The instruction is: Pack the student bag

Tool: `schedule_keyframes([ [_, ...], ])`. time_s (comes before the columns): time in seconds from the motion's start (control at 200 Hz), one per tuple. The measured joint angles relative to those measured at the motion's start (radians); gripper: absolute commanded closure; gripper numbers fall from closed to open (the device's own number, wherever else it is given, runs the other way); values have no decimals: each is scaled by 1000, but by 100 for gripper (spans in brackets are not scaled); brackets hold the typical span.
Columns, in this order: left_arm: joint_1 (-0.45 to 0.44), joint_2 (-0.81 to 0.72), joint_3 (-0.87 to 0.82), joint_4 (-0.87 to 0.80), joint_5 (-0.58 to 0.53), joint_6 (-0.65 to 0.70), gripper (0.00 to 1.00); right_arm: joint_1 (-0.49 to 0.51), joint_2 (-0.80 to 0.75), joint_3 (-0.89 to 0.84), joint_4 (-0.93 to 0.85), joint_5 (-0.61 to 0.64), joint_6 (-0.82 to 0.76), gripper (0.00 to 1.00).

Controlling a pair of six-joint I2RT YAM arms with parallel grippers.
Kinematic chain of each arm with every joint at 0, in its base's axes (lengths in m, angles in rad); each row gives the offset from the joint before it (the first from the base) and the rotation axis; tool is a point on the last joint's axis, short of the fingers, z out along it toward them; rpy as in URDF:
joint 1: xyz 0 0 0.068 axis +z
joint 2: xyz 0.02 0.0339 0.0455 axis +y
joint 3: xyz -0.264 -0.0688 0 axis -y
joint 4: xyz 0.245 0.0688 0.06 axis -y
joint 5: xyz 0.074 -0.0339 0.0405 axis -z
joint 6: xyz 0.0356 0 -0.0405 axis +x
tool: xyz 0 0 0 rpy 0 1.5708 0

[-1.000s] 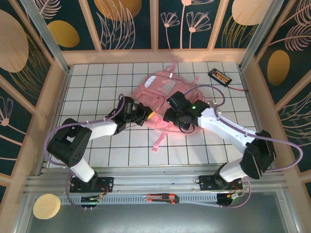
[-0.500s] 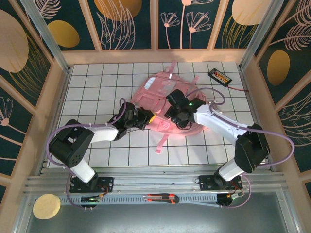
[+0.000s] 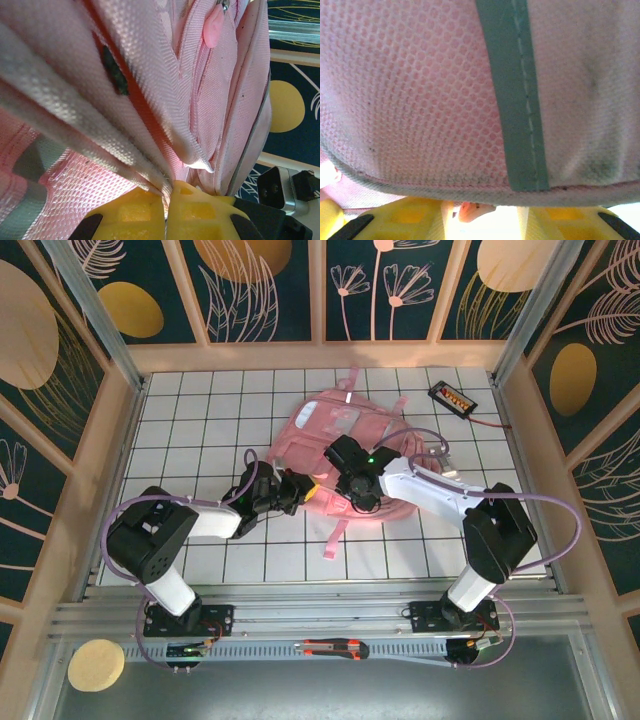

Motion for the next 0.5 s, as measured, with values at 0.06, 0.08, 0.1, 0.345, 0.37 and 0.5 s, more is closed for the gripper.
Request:
schedule_keyframes([
  [0.06, 0, 0, -2, 5, 4, 0, 100, 0, 0, 0, -3, 3, 0, 66],
  [0.08, 0, 0, -3, 8, 4, 0, 100, 0, 0, 0, -3, 3, 1, 67],
  [0.1, 0, 0, -5, 10, 5, 0, 100, 0, 1, 0, -4, 3, -1, 69],
  [0.345, 0, 0, -16, 32, 7, -3, 100, 0, 7, -1, -15, 12, 0, 89],
  [0.37, 0, 0, -16, 32, 7, -3, 100, 0, 8, -1, -16, 12, 2, 91],
  [0.5, 0, 0, -19, 35, 11, -4, 100, 0, 10, -1, -18, 14, 5, 100],
])
